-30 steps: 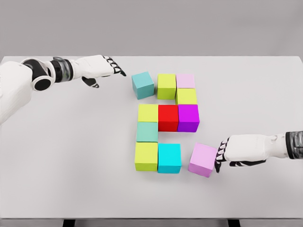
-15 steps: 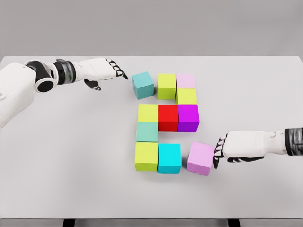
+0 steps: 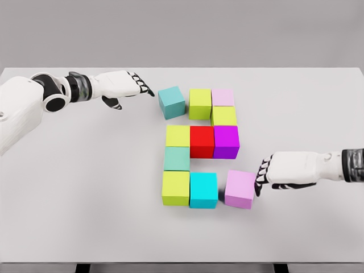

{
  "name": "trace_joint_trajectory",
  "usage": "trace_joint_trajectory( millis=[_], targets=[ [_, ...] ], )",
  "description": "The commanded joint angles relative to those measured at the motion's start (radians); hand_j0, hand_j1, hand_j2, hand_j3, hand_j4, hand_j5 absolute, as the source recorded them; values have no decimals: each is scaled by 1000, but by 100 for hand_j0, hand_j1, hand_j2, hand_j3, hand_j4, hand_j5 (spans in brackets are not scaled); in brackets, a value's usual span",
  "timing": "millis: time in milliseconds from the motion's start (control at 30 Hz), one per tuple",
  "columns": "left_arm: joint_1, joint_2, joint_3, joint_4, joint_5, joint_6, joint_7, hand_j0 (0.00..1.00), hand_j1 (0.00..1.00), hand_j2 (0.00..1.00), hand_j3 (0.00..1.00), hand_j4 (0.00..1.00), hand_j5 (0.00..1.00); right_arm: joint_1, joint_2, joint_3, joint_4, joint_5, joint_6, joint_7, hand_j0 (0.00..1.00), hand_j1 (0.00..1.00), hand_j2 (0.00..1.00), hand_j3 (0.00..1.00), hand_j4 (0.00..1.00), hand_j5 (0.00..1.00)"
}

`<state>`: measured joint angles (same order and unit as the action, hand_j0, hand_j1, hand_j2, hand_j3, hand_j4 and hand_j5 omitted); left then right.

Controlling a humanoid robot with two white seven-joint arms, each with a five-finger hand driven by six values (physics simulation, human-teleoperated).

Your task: Assemble the squares on the desktop into the number 2

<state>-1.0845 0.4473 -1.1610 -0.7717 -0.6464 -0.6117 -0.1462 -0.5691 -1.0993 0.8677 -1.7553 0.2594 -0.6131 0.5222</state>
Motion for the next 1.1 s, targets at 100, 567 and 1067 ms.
trace_joint_trajectory(
  millis=[100, 567, 1067],
  targets=[
    [3, -13, 3, 0, 2, 1, 0, 90, 90, 90, 90, 90, 90, -3, 9, -12, 2, -5, 2, 1, 56, 56, 56, 56, 56, 56],
    [2, -35, 3, 0, 2, 1, -7, 90, 90, 90, 90, 90, 90, -14, 6, -65, 42, 3, 2, -51, 56, 56, 56, 56, 56, 56],
    [-6, -38, 7, 0, 4, 1, -7, 95, 95, 95, 95, 95, 95, -6, -94, 19, 50, 3, 2, -222, 56, 56, 56, 56, 56, 56]
  ],
)
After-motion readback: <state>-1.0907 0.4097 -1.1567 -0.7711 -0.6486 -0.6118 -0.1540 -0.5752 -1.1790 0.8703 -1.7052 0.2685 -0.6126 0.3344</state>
